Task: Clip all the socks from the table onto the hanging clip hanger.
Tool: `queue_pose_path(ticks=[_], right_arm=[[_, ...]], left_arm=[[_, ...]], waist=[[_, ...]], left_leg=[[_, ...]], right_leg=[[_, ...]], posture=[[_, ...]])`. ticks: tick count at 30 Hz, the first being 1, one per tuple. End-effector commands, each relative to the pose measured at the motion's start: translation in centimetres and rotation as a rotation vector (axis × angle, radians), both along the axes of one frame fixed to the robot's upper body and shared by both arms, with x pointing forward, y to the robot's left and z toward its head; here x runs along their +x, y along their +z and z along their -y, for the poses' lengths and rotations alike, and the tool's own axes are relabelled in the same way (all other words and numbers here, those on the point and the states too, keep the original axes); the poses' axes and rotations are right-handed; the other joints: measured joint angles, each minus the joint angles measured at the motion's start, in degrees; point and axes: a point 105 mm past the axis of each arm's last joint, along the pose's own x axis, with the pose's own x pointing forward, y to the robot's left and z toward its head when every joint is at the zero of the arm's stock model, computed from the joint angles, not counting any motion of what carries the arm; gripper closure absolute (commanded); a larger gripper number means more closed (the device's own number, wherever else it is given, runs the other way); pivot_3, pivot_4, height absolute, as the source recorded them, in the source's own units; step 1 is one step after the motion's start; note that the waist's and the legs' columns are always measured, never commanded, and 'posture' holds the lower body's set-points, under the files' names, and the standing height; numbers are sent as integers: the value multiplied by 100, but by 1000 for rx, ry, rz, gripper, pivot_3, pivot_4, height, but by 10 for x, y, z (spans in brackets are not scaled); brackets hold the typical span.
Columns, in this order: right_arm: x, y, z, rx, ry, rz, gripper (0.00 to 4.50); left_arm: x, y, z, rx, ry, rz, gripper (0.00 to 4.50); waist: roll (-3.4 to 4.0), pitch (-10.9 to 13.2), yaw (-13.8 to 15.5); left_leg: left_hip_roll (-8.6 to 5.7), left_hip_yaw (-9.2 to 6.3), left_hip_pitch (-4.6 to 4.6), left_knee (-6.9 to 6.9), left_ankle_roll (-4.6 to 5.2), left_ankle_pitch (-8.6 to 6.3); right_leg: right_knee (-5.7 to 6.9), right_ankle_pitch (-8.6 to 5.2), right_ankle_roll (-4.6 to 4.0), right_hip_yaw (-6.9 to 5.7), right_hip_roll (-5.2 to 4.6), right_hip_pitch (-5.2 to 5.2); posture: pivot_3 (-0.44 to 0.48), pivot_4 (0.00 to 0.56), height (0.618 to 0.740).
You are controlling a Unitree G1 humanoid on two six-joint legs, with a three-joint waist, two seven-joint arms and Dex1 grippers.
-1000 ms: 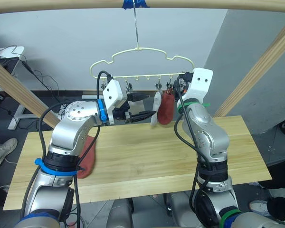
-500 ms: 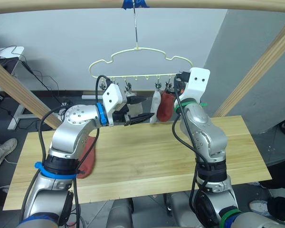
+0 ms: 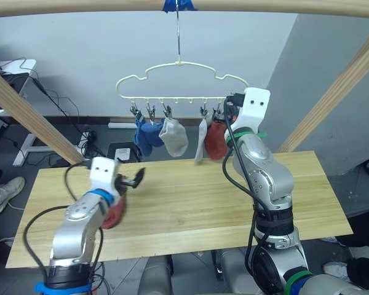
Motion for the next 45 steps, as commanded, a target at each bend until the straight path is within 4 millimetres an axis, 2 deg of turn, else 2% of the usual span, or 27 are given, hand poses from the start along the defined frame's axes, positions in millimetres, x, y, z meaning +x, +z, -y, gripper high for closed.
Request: queue_pose_path(ticks=[1,6,14,17,21,23,26,33,36,39,42,45], right_arm=[[-6,21,-13,40,63,60,4500],[-7,23,-17,28,91,60,4500],[-8,23,-23,22,122,53,4500],[-9,23,-24,26,129,51,4500],[-10,24,-25,32,133,49,4500],[-10,24,-26,35,135,48,4500],[-10,24,-26,38,134,46,4500],[-10,23,-26,39,131,43,4500],[-11,22,-25,38,129,43,4500],[-11,22,-25,39,128,44,4500],[-11,23,-24,39,126,47,4500],[-11,24,-22,39,122,50,4500]], left_arm=[[0,-11,-31,-30,126,-56,6],[4,-33,-36,-66,113,-161,6],[6,-61,-29,-115,47,-288,6],[4,-65,-27,-127,36,-313,550],[3,-67,-26,-129,25,-323,1746],[2,-68,-26,-131,16,-325,2157],[3,-67,-24,-140,-10,-322,2631],[6,-61,-22,-166,-100,-308,4379],[9,-56,-19,-177,-133,-280,4442],[14,-40,-4,-195,-238,-200,4442],[11,-9,43,-242,-482,-99,4442],[-4,18,97,-274,-752,-56,4442]], waist=[[0,0,1],[0,1,2],[2,2,-2],[5,3,-4],[6,4,-4],[6,4,-5],[7,5,-6],[9,6,-7],[10,7,-8],[10,8,-9],[12,10,-7],[14,12,10]], left_leg=[[0,-1,0,0,2,1],[0,-1,-1,-1,3,2],[1,0,-1,-6,3,2],[4,0,1,-8,3,2],[4,0,1,-8,3,2],[4,0,1,-8,3,2],[4,0,1,-8,3,2],[4,0,1,-11,3,2],[5,1,1,-12,3,2],[6,2,0,-16,3,2],[10,3,-6,-18,3,2],[47,3,-20,-19,2,2]], right_leg=[[0,0,1,-2,0,0],[-2,1,-2,-4,0,0],[-3,2,-4,-3,0,-2],[-2,1,-3,-3,1,-2],[-2,0,0,-3,0,-1],[-2,-1,1,-3,0,-1],[-3,-2,2,-3,0,-2],[-6,-3,4,-3,0,-2],[-9,-4,5,-3,0,-3],[-14,-4,5,-3,-1,-3],[-22,-3,3,-4,-1,-7],[-32,9,-18,-9,-2,-10]], posture=[[-182,257,740],[-178,276,740],[-188,285,740],[-190,286,740],[-192,287,740],[-194,287,740],[-194,287,740],[-203,287,740],[-204,287,740],[-206,286,740],[-206,286,740],[-206,286,740]])
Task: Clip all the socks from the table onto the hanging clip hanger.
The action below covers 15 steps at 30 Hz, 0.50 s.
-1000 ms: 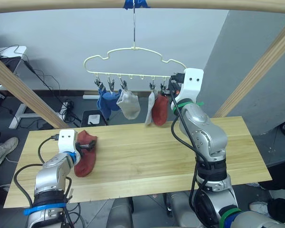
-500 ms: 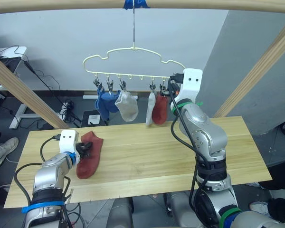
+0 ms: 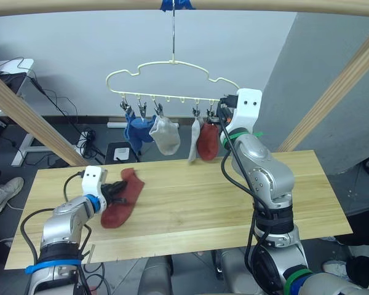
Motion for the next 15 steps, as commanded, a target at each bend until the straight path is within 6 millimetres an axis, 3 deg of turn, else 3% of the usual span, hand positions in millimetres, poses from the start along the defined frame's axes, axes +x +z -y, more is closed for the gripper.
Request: queue_pose_path(ticks=[1,4,10,15], right_arm=[[-10,27,-10,57,36,83,4500],[-10,28,-8,57,31,84,4500],[-14,32,-7,56,31,93,4500],[-16,40,-10,60,47,116,4500]], left_arm=[[-18,42,67,-89,-324,105,4442],[-25,64,99,-132,-456,157,4442],[-13,88,120,-165,-498,255,4442],[8,93,138,-189,-481,305,4442]], waist=[[0,0,-5],[0,0,-16],[5,3,-35],[10,6,-35]], left_leg=[[1,2,-1,0,0,0],[-7,8,-2,-1,0,0],[17,3,-1,-1,1,-1],[16,4,-2,0,1,0]], right_leg=[[-3,0,0,0,1,0],[-8,-3,4,3,6,0],[-7,-9,10,2,60,-11],[-5,-9,8,3,63,-11]], posture=[[-209,283,740],[-210,283,740],[-213,284,740],[-230,274,740]])
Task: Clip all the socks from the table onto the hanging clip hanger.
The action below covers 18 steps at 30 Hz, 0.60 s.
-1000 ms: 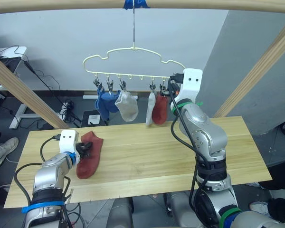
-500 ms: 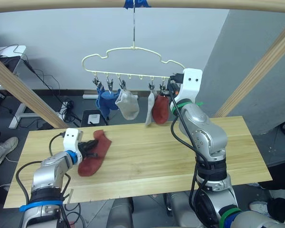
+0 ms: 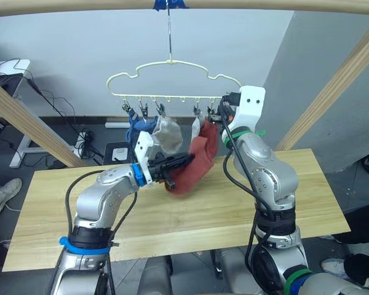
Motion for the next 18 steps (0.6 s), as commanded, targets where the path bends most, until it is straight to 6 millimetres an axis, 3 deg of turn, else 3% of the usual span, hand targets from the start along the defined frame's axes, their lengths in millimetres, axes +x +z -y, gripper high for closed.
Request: queue_pose_path(ticks=[1,9,18], right_arm=[[-11,34,-14,54,53,107,4500],[-15,40,-18,48,81,123,4500],[-17,40,-20,35,92,130,4500]], left_arm=[[12,7,11,-31,4,33,4442],[40,15,31,-138,16,-39,4442],[46,18,34,-184,41,-72,4442]], waist=[[0,0,-14],[1,0,-28],[0,0,-72]], left_leg=[[0,1,-2,0,0,0],[-2,4,-11,-1,1,-1],[-1,4,-11,-1,1,-1]], right_leg=[[-3,0,0,1,0,0],[-6,0,1,1,1,-9],[-6,0,1,3,2,-10]], posture=[[-234,272,740],[-248,265,740],[-261,264,740]])
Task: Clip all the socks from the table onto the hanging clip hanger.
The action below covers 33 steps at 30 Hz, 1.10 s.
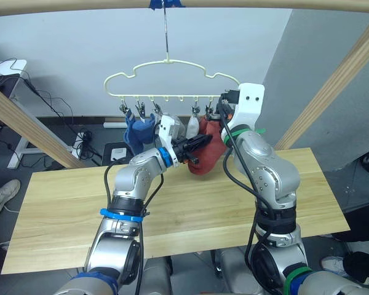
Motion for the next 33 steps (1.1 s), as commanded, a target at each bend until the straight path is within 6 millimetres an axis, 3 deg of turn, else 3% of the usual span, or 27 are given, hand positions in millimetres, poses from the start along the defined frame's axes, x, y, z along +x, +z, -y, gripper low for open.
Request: queue_pose_path(ticks=[1,8,15,24,33], right_arm=[[-15,35,-17,47,74,126,4500],[-14,36,-16,37,69,138,4500],[-15,39,-17,38,76,157,4500],[-16,40,-18,36,84,160,4500],[-16,35,-19,25,86,151,4500]], left_arm=[[0,11,-1,-34,1,25,4442],[-2,10,-1,-56,-10,-15,4442],[3,-4,-1,-16,36,-87,4442],[10,7,2,-77,97,-121,4442],[3,27,9,-159,42,-109,4442]], waist=[[0,0,-13],[0,0,-51],[0,0,-79],[0,0,-84],[0,0,-87]], left_leg=[[0,0,0,0,0,0],[0,0,0,0,0,0],[0,0,0,0,0,0],[0,1,0,0,0,0],[0,1,0,0,0,0]], right_leg=[[0,0,0,0,0,0],[0,0,0,0,0,0],[0,0,0,0,0,0],[1,0,0,1,0,0],[0,0,0,1,1,0]], posture=[[-261,264,740],[-256,264,740],[-256,263,740],[-252,263,740],[-252,263,740]])
